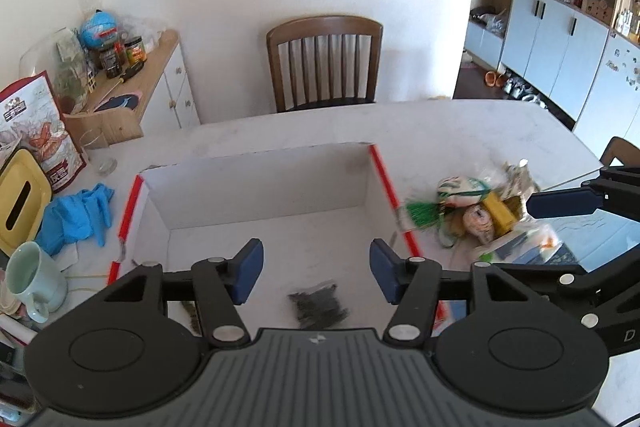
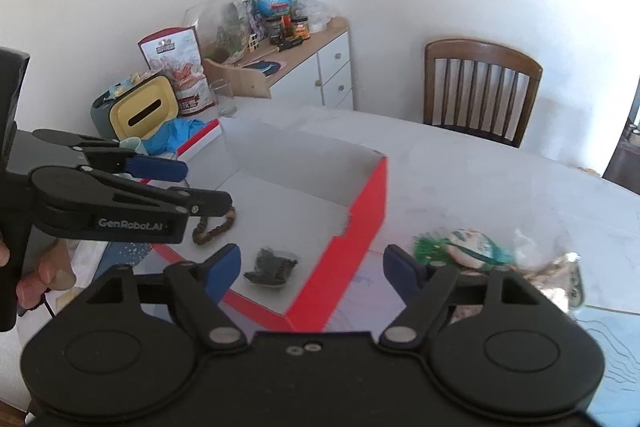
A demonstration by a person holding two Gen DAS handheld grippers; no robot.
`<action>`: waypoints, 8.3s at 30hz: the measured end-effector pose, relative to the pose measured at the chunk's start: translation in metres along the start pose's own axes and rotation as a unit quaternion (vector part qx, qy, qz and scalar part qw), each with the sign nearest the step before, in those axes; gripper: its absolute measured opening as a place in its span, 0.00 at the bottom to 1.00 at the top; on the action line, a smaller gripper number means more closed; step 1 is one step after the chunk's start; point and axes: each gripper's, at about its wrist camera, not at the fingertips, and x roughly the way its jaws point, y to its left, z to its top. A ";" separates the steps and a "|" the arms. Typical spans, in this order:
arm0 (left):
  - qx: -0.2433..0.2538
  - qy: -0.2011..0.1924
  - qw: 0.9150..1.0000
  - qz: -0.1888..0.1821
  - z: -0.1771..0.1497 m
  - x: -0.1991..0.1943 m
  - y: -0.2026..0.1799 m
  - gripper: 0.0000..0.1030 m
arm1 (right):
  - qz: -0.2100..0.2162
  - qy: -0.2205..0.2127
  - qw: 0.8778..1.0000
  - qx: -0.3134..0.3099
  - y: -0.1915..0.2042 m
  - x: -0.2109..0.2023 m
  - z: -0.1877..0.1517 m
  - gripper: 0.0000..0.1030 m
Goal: Organize objects
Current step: 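Move both tools back from the box to the pile, then grasp the white printed bag with the left tool while the right tool grasps the silver foil packet, then carry the white bag and foil packet with both tools into the box, then open the right tool to drop the foil packet while the left tool releases the white bag, then move both tools back from the box to the table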
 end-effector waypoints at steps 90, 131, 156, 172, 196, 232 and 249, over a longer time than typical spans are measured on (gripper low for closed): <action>0.145 0.021 0.982 -0.121 -0.056 0.164 -0.218 0.99 | -0.072 0.070 0.994 0.038 -0.228 0.080 -0.066 0.79; 0.031 0.009 0.985 -0.167 -0.042 0.085 -0.197 0.15 | -0.111 0.025 0.993 0.017 -0.185 0.016 -0.049 0.41; -0.062 -0.046 0.992 -0.103 -0.021 0.005 -0.081 0.15 | -0.069 0.001 0.997 -0.022 -0.079 -0.032 -0.015 0.41; -0.080 -0.055 0.994 -0.041 -0.016 -0.014 0.026 0.15 | -0.032 -0.002 0.998 -0.058 0.010 0.003 0.017 0.41; -0.084 0.028 0.996 -0.006 -0.022 0.077 0.108 0.15 | -0.033 0.101 0.991 -0.083 0.062 0.138 0.028 0.41; -0.081 0.033 0.996 0.008 -0.021 0.054 0.086 0.52 | -0.027 0.067 0.994 -0.077 0.050 0.097 0.031 0.61; -0.065 0.008 0.998 -0.020 -0.014 0.005 0.038 0.60 | -0.031 0.003 0.999 -0.020 -0.001 -0.004 0.011 0.68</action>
